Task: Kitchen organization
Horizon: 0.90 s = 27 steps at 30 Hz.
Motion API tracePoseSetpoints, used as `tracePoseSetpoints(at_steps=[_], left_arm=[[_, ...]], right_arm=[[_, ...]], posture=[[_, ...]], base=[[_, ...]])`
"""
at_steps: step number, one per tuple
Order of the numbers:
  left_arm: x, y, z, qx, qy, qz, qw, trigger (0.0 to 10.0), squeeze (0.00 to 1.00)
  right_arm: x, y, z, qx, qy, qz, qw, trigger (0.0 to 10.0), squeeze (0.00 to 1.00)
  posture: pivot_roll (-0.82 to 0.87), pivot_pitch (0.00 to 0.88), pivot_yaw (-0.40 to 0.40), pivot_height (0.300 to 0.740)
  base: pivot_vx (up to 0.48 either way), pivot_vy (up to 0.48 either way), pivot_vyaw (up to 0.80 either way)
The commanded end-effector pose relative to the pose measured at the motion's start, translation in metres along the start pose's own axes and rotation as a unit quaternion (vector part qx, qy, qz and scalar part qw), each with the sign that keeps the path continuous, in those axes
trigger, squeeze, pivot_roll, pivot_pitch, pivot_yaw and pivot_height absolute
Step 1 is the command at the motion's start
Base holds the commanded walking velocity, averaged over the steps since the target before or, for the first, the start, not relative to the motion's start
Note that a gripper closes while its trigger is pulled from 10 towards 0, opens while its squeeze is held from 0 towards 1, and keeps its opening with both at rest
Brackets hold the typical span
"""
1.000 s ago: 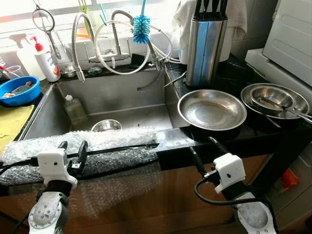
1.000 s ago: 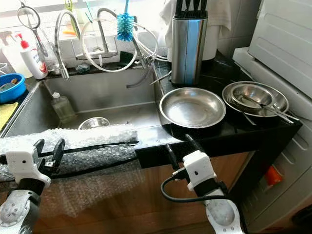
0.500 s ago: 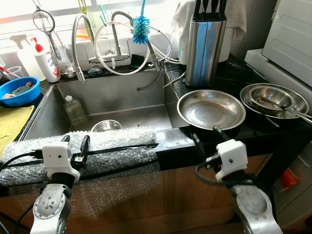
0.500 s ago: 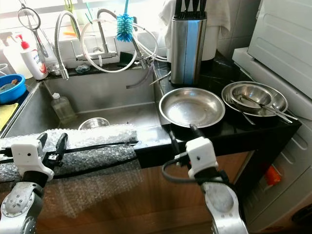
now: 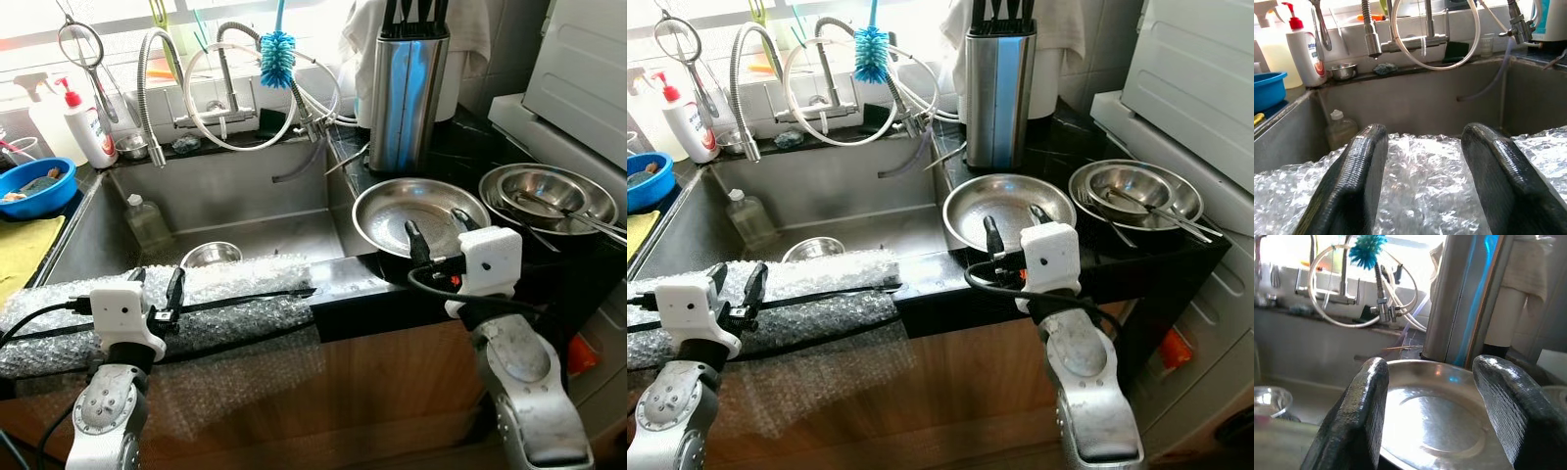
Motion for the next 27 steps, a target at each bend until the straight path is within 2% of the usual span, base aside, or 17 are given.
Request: tracePoseSetpoints(at_steps=[1,7,9,14,15,16,18,19,21,23,27], left_arm=[[-0.003,0.001,0.001,-0.001,-0.007,-0.002,1.0,10.0,0.0],[-0.003,0.003,-0.001,0.001,-0.008,-0.005,1.0,10.0,0.0],[-0.004,0.003,-0.002,0.0,-0.009,-0.005,1.0,10.0,0.0],[-0.004,0.004,-0.002,0.001,-0.01,-0.005,1.0,10.0,0.0],[-0.004,0.004,-0.001,0.0,-0.009,-0.006,1.0,10.0,0.0],[-0.004,0.005,0.0,-0.002,-0.008,-0.006,1.0,10.0,0.0],[-0.004,0.006,0.0,-0.004,-0.007,-0.008,1.0,10.0,0.0],[-0.004,0.007,0.0,-0.005,-0.007,-0.008,1.0,10.0,0.0],[-0.005,0.008,0.0,-0.008,-0.007,-0.009,1.0,10.0,0.0],[-0.005,0.008,0.0,-0.008,-0.007,-0.009,1.0,10.0,0.0],[-0.006,0.008,0.001,-0.013,-0.008,-0.009,1.0,10.0,0.0]], right_arm=[[0.004,-0.005,0.003,0.027,-0.007,-0.013,1.0,10.0,0.0],[0.008,-0.001,0.01,0.068,-0.055,-0.064,0.994,10.0,0.0],[0.011,-0.004,0.011,0.117,-0.076,-0.086,0.986,10.0,0.0],[0.011,-0.006,0.009,0.146,-0.091,-0.099,0.98,10.0,0.0],[0.013,0.013,0.014,0.065,-0.09,-0.078,0.991,10.0,0.0],[0.016,0.026,0.017,0.003,-0.083,-0.055,0.995,10.0,0.0],[0.017,0.042,0.017,-0.083,-0.076,-0.008,0.994,10.0,0.0],[0.018,0.044,0.016,-0.093,-0.076,0.001,0.993,10.0,0.0],[0.019,0.053,0.011,-0.15,-0.061,0.037,0.986,10.0,0.0],[0.019,0.054,0.011,-0.153,-0.062,0.04,0.986,10.0,0.0],[0.007,0.06,0.005,-0.2,-0.077,0.103,0.971,10.0,0.0]], posture=[[-0.17,0.0,0.107,0.74],[-0.17,0.0,0.102,0.74],[-0.17,0.0,0.104,0.74],[-0.17,0.0,0.104,0.74],[-0.17,0.0,0.106,0.74],[-0.17,0.0,0.106,0.74],[-0.18,0.0,0.109,0.74],[-0.18,0.0,0.109,0.74],[-0.18,0.0,0.114,0.74],[-0.18,0.0,0.114,0.74],[-0.18,0.0,0.116,0.74]], base=[[0.0,0.0,0.0],[0.0,0.0,0.0],[0.0,0.0,0.0],[0.0,0.0,0.0],[0.0,0.0,0.0],[0.0,0.0,0.0],[0.0,0.0,0.0],[0.0,0.0,0.0],[0.0,0.0,0.0],[0.0,0.0,0.0],[0.0,0.0,0.0]])
Point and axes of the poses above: a point about 5 cm out from each wrist's last joint towards the gripper, its own z axis pointing out of the wrist towards the gripper, its own x axis along the axis of the wrist's last joint, y = z × x, the point moved 2 cm from there along z, pointing out of the wrist towards the gripper, and after that the axes turned 13 degrees about z, right-handed, at the moved point
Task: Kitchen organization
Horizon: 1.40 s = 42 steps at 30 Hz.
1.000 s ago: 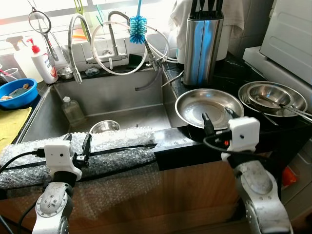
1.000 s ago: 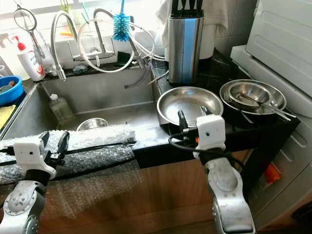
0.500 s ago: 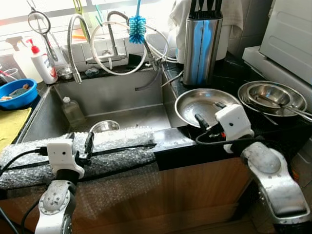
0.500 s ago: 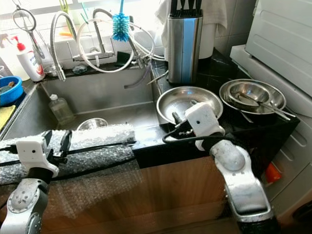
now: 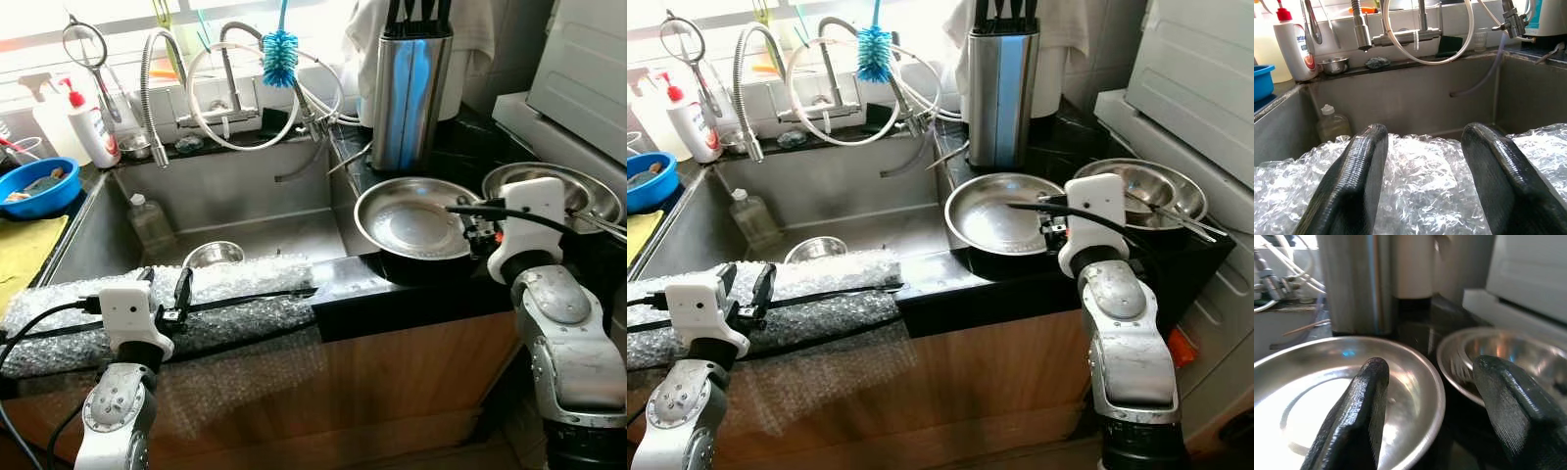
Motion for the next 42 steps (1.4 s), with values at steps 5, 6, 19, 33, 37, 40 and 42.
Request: tracePoseSetpoints(at_steps=[5,6,19,33,37,40,42], left_arm=[[-0.002,0.0,0.002,-0.007,-0.001,0.005,1.0,10.0,0.0],[-0.002,0.0,0.002,-0.007,-0.001,0.005,1.0,10.0,0.0],[-0.005,0.0,0.001,-0.011,-0.002,0.004,1.0,10.0,0.0],[-0.005,0.002,0.003,-0.013,-0.002,0.002,1.0,10.0,0.0],[-0.005,0.002,0.003,-0.012,-0.001,0.002,1.0,10.0,0.0],[-0.006,0.002,0.004,-0.011,-0.002,0.002,1.0,10.0,0.0],[-0.006,0.003,0.003,-0.011,-0.002,0.002,1.0,10.0,0.0]], right_arm=[[-0.009,-0.005,-0.002,-0.003,-0.024,0.037,0.999,10.0,0.0],[-0.01,-0.006,-0.001,-0.007,-0.027,0.044,0.999,10.0,0.0],[-0.019,-0.006,0.005,-0.053,-0.059,0.164,0.983,10.0,0.0],[-0.015,-0.006,0.018,-0.061,-0.057,0.187,0.979,10.0,0.0],[-0.014,-0.008,0.023,-0.063,-0.06,0.19,0.978,10.0,0.0],[-0.013,-0.008,0.028,-0.066,-0.063,0.204,0.975,10.0,0.0],[-0.014,-0.008,0.03,-0.068,-0.067,0.209,0.973,10.0,0.0]], posture=[[-0.17,0.0,0.112,0.74],[-0.17,0.0,0.111,0.74],[-0.17,0.0,0.11,0.74],[-0.16,0.0,0.107,0.74],[-0.16,0.0,0.104,0.74],[-0.15,0.0,0.101,0.74],[-0.15,0.0,0.099,0.74]], base=[[0.0,0.0,0.0],[0.0,0.0,0.0],[0.0,0.0,0.0],[0.0,0.0,0.0],[0.0,0.0,0.0],[0.0,0.0,0.0],[0.0,0.0,0.0]])
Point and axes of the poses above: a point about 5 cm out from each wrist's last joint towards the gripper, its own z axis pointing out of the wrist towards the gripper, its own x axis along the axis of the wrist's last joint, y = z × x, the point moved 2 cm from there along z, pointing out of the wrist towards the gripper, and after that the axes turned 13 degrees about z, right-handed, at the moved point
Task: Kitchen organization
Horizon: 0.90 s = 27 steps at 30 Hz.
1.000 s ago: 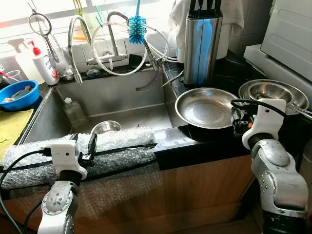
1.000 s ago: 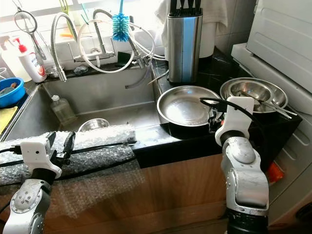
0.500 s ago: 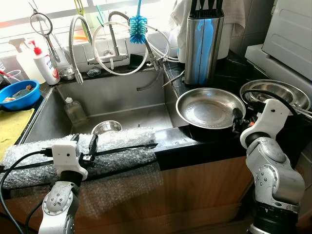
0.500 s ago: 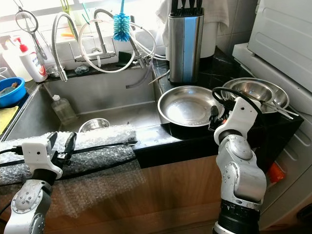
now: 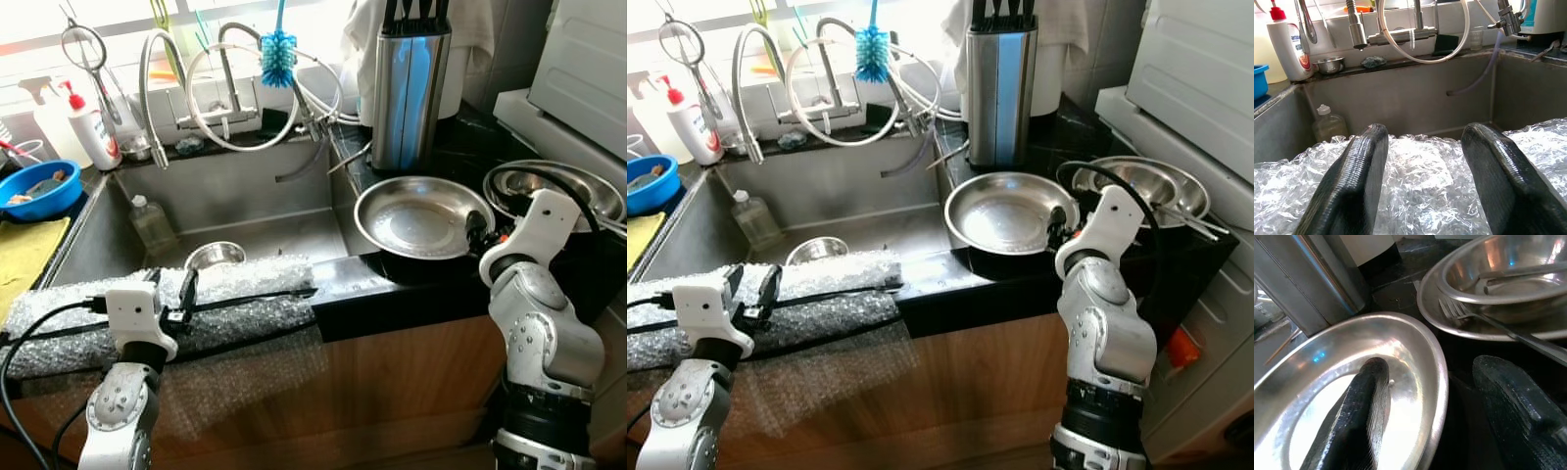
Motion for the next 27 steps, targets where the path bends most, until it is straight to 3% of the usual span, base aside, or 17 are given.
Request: tracePoseSetpoints(at_steps=[1,18,24,25,26,27], left_arm=[[-0.003,-0.001,0.001,0.0,-0.006,0.003,1.0,10.0,0.0],[-0.001,0.004,0.003,-0.006,-0.009,0.001,1.0,10.0,0.0],[-0.002,0.005,0.002,-0.006,-0.012,-0.001,1.0,10.0,0.0],[-0.002,0.005,0.002,-0.006,-0.013,-0.002,1.0,10.0,0.0],[-0.002,0.006,0.002,-0.006,-0.013,-0.002,1.0,10.0,0.0],[-0.002,0.006,0.002,-0.006,-0.014,-0.002,1.0,10.0,0.0]], right_arm=[[0.0,-0.004,0.003,0.003,-0.004,0.014,1.0,10.0,0.0],[-0.003,-0.002,0.014,-0.023,-0.029,0.056,0.998,10.0,0.0],[-0.004,-0.003,0.016,-0.022,-0.039,0.051,0.998,10.0,0.0],[-0.004,-0.003,0.016,-0.021,-0.042,0.052,0.998,9.0,0.0],[-0.004,-0.003,0.017,-0.021,-0.042,0.052,0.998,5.8,0.0],[-0.004,-0.003,0.017,-0.021,-0.043,0.052,0.998,5.8,0.0]], posture=[[-0.15,0.0,0.099,0.74],[-0.14,0.0,0.091,0.74],[-0.14,0.0,0.085,0.74],[-0.14,0.0,0.084,0.74],[-0.14,0.0,0.083,0.74],[-0.14,0.0,0.083,0.74]], base=[[0.0,0.0,0.0],[0.0,0.0,0.0],[0.0,0.0,0.0],[0.0,0.0,0.0],[0.0,0.0,0.0],[0.0,0.0,0.0]])
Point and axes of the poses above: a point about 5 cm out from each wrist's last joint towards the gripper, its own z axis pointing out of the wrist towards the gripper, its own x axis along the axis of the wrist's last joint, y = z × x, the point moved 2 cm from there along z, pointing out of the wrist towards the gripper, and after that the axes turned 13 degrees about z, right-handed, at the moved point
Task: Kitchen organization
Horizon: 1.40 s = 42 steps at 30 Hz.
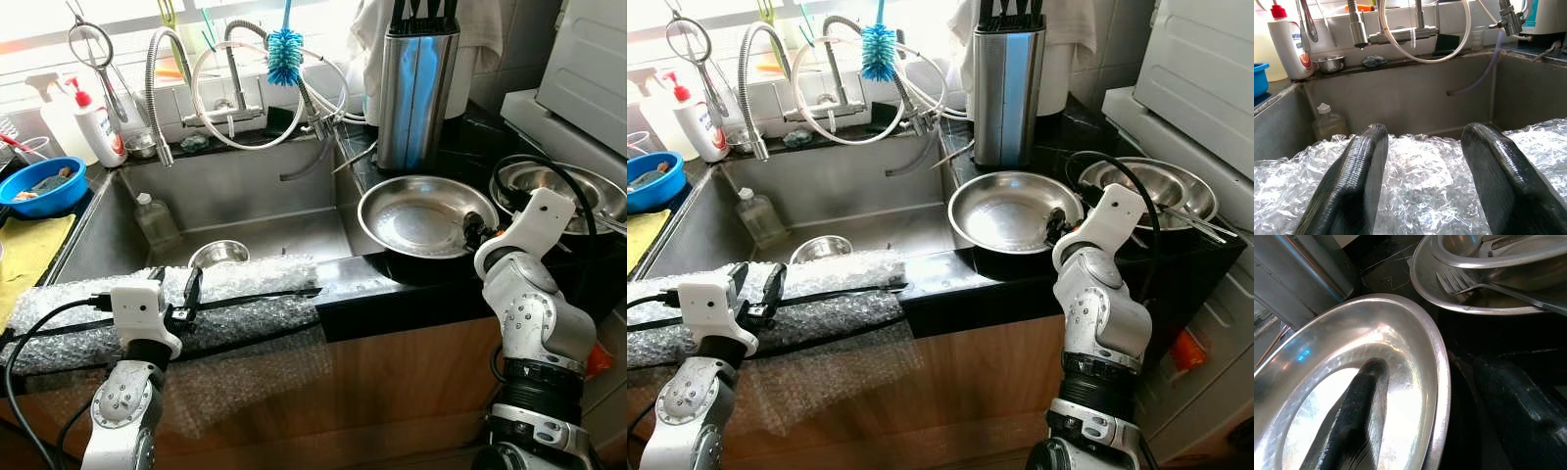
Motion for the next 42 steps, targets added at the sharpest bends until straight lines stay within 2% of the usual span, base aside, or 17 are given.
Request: tracePoseSetpoints(at_steps=[1,2,3,14,29,34,39,42], left_arm=[[-0.004,0.001,0.0,-0.002,-0.016,0.002,1.0,10.0,0.0],[-0.004,0.001,0.0,-0.002,-0.016,0.001,1.0,10.0,0.0],[-0.004,0.001,-0.001,-0.002,-0.017,0.001,1.0,10.0,0.0],[-0.005,0.006,0.0,-0.01,-0.02,-0.005,1.0,10.0,0.0],[-0.005,0.009,0.001,-0.021,-0.021,-0.007,1.0,10.0,0.0],[-0.005,0.009,0.001,-0.019,-0.019,-0.006,1.0,10.0,0.0],[-0.005,0.008,0.001,-0.018,-0.018,-0.005,1.0,10.0,0.0],[-0.002,0.007,0.002,-0.007,-0.012,-0.005,1.0,10.0,0.0]], right_arm=[[0.001,-0.007,0.002,0.008,-0.008,0.005,1.0,1.7,0.0],[0.001,-0.007,0.002,0.008,-0.008,0.005,1.0,1.7,0.0],[0.001,-0.007,0.002,0.008,-0.009,0.005,1.0,0.0,0.0],[0.002,-0.011,0.003,0.014,-0.013,0.011,1.0,0.0,0.0],[-0.009,-0.02,0.002,0.038,-0.033,0.037,0.998,0.0,0.0],[-0.01,-0.035,-0.002,0.085,-0.024,0.04,0.995,0.0,0.0],[-0.009,-0.037,-0.002,0.092,-0.021,0.044,0.995,0.0,0.0],[0.009,-0.065,-0.015,0.177,0.038,0.09,0.979,0.0,0.0]], posture=[[-0.14,0.0,0.081,0.74],[-0.14,0.0,0.081,0.74],[-0.14,0.0,0.081,0.74],[-0.14,0.0,0.079,0.74],[-0.14,0.0,0.087,0.74],[-0.13,0.0,0.09,0.74],[-0.13,0.0,0.09,0.74],[-0.13,0.0,0.095,0.74]], base=[[0.0,0.0,0.0],[0.0,0.0,0.0],[0.0,0.0,0.0],[0.0,0.0,0.0],[0.0,0.0,0.0],[0.0,0.0,0.0],[0.0,0.0,0.0],[0.0,0.0,0.0]])
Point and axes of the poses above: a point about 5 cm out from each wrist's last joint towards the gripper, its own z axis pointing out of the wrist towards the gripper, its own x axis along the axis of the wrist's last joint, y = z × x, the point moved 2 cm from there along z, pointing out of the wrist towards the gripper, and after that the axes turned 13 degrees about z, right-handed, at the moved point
